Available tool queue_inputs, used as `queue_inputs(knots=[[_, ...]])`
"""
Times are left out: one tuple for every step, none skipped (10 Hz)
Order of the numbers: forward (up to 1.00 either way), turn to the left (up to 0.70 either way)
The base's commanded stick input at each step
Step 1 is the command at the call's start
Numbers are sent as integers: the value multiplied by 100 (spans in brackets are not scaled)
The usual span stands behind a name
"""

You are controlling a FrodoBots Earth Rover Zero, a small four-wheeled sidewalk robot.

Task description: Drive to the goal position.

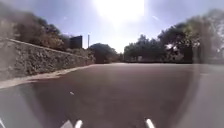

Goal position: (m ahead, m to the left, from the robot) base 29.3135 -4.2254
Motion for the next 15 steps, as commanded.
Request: queue_inputs(knots=[[85,0],[85,0],[85,0],[85,0],[85,0],[85,0],[85,0],[85,0],[85,0],[85,0],[85,0],[85,0],[85,0],[85,0],[85,0]])
